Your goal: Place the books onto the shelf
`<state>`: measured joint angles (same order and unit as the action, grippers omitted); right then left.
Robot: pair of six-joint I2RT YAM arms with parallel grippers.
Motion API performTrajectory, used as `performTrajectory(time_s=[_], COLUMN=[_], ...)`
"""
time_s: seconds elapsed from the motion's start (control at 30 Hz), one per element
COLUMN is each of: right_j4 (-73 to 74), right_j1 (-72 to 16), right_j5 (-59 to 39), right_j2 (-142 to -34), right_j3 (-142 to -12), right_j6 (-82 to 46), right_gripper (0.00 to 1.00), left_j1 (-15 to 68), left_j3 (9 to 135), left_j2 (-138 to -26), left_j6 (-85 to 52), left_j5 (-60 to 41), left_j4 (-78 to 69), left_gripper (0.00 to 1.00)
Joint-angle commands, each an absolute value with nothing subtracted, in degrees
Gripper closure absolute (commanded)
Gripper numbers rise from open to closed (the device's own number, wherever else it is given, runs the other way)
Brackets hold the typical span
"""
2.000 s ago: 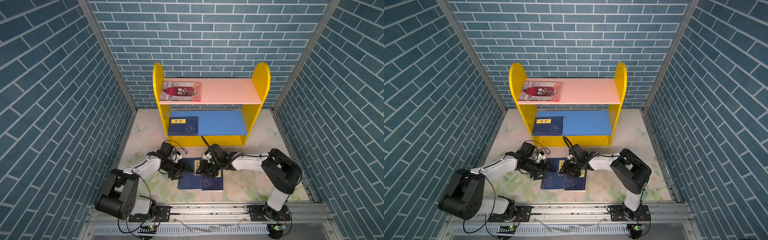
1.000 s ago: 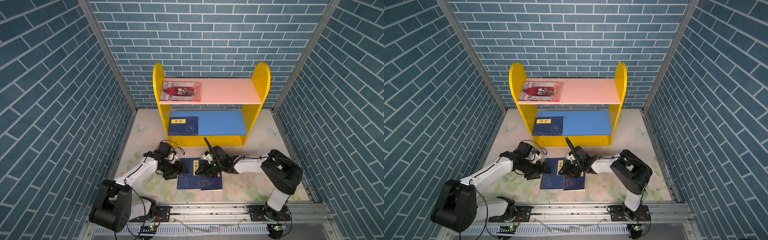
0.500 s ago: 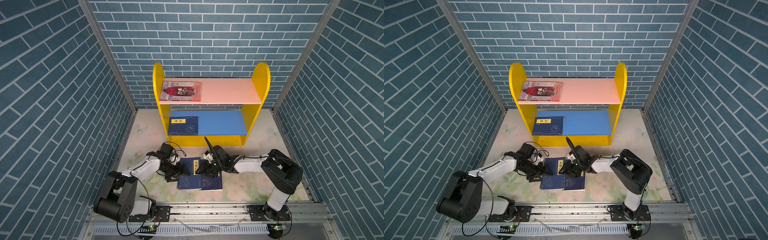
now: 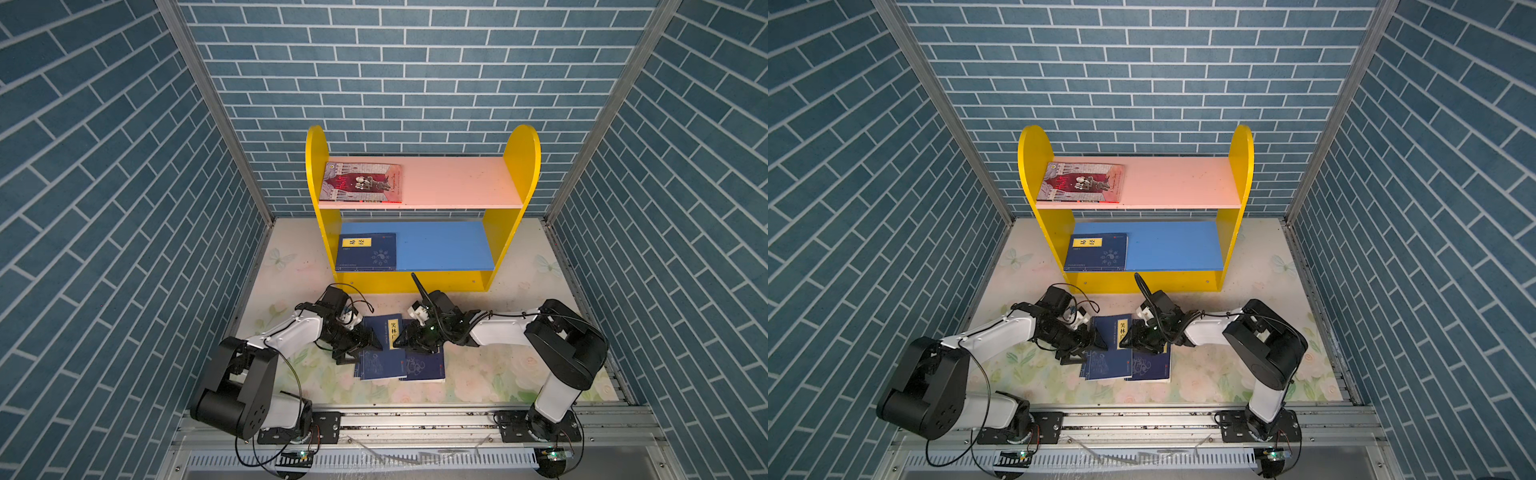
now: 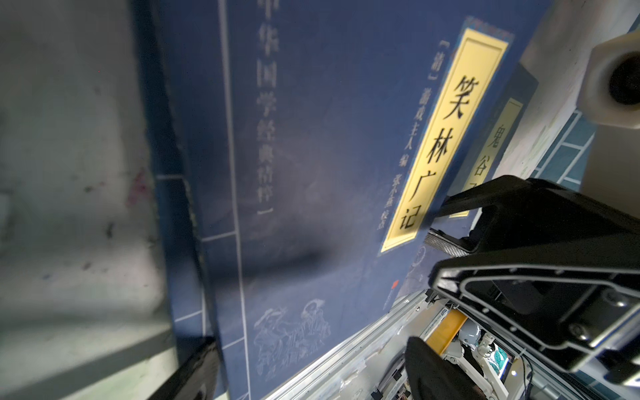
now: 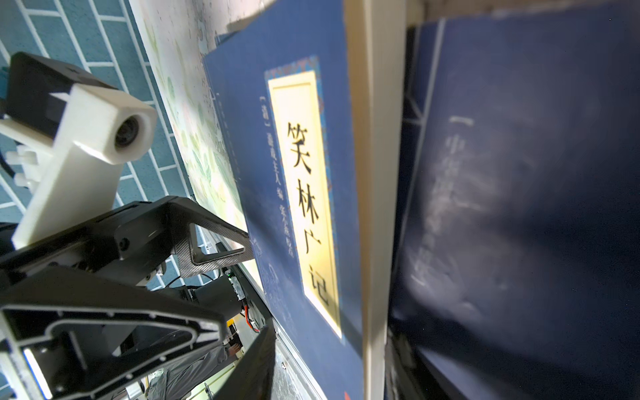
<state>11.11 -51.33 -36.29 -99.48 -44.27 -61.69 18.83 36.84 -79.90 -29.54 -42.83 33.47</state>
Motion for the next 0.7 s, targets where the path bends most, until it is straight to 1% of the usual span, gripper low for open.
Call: performTrajectory(time_s=[0.0,0.13,0.2,0.37,0.47,0.53,0.67], right_j4=[12.01,16.13,14.92,-4.12,-11.14,-10.83,-3.95], right_j1=[-51.85,-51.85,-51.78,-51.68,-51.59,-51.64,-51.59], right_j5=[-37.18,-39.24,-38.82,-29.50,-25.98,-25.36,-27.42], right_j2=[-98.31,-97.73,-97.57,-95.98,-97.53,-98.85,-100.87], right_j3=[-41.96,-39.90,-39.34,-42.98,-45.04,-44.85,-42.89], right_j6=[-62.62,-63.23,-62.96,-56.29,-54.51,-54.62,-56.41], right_gripper=[0.50,0.51,0.51,0.46,0.45,0.45,0.44], left_j1=[19.86,19.86,19.86,19.83,19.84,19.82,19.89], left_j3=[37.53,38.13,38.55,39.50,39.81,39.81,39.81], left_j2=[-81.45,-82.23,-82.55,-83.37,-83.79,-84.08,-85.24], left_j6=[-28.76,-27.78,-27.53,-26.09,-25.34,-25.14,-24.99], left_j5=[-45.19,-44.41,-44.31,-44.00,-44.05,-43.95,-44.64], left_j4=[29.68,30.05,30.19,30.60,30.06,30.08,29.66], left_gripper=[0.14,0.14,0.14,0.14,0.14,0.14,0.14])
